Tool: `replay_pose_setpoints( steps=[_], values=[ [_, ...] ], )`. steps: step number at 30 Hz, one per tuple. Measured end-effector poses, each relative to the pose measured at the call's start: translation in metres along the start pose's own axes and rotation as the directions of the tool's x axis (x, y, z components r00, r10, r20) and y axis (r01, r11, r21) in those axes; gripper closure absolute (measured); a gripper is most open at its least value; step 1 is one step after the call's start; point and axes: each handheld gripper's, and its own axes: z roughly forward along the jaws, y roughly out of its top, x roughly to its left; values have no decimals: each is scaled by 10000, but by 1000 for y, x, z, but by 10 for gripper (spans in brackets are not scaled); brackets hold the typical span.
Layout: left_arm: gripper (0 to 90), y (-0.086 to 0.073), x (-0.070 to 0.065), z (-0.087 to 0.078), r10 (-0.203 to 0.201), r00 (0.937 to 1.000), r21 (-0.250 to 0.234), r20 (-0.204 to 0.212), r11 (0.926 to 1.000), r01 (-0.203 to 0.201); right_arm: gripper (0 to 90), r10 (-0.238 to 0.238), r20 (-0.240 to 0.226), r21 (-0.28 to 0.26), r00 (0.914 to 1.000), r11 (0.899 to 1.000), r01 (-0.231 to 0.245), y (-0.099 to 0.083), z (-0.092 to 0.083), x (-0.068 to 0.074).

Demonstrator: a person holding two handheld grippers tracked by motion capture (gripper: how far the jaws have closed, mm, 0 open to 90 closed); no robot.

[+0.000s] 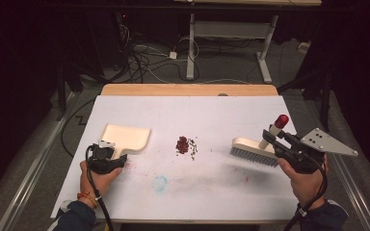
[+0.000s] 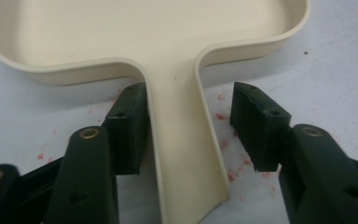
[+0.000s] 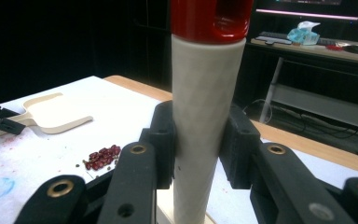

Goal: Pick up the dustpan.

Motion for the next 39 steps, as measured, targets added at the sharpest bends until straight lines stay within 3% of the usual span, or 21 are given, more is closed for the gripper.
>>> replay_pose_setpoints(
  steps=[6,10,15,27,39],
  values=[
    [633,3,-5,0,108,9998,157,-159,9998,-106,701,8,-23,9,10000,10000,-8,1,1,3],
    [637,5,-3,0,51,10000,257,-54,9997,-50,701,-91,-77,9,9999,10000,91,1,2,5],
    [638,10,-4,-3,294,9994,410,-179,9987,-287,702,-47,-92,78,9999,10000,48,0,3,4],
    [639,14,-5,-17,726,9973,52,81,9973,-727,702,11,-85,231,10000,9997,-9,-2,5,3],
    [639,15,-12,-38,1487,9883,-97,352,9889,-1485,702,37,-56,268,10000,9996,-36,-5,7,0]
  ],
)
